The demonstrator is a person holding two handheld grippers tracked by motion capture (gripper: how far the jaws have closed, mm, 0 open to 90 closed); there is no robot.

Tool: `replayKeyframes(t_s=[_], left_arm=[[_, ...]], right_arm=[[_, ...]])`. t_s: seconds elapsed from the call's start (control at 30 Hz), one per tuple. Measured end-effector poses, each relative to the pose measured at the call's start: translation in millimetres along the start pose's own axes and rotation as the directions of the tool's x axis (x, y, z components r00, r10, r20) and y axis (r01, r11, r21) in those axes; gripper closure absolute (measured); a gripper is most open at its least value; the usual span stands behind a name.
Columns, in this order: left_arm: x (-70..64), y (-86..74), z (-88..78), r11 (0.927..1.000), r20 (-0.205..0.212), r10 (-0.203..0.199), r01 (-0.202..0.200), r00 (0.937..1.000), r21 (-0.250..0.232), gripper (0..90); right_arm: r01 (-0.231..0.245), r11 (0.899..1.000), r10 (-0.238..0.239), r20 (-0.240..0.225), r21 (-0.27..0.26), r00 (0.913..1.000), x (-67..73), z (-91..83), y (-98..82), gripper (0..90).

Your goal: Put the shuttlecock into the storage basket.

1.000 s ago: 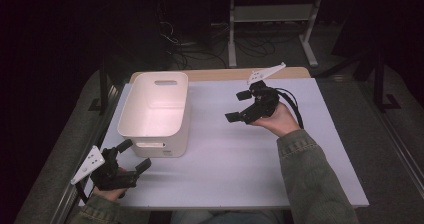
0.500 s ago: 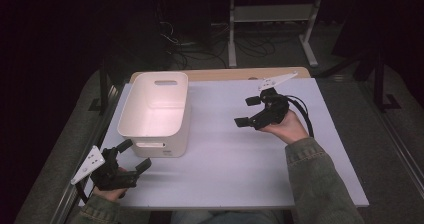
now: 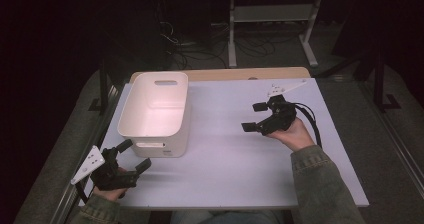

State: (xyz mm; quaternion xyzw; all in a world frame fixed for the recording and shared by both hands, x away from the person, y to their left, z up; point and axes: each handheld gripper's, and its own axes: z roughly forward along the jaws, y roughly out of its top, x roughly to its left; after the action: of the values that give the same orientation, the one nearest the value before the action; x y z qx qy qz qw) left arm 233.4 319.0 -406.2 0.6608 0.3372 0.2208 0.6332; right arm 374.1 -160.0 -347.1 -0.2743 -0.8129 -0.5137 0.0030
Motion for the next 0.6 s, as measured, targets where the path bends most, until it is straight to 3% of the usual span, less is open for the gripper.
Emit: replayKeyframes(t_s=[0.6], left_arm=[[-0.3,0.0,0.0,1.0,-0.001,0.0,0.0,1.0,0.001,0.8]], right_arm=[[-0.05,0.999,0.05,0.036,-0.021,0.9981,-1.7,-19.6,-29.4,0.0]])
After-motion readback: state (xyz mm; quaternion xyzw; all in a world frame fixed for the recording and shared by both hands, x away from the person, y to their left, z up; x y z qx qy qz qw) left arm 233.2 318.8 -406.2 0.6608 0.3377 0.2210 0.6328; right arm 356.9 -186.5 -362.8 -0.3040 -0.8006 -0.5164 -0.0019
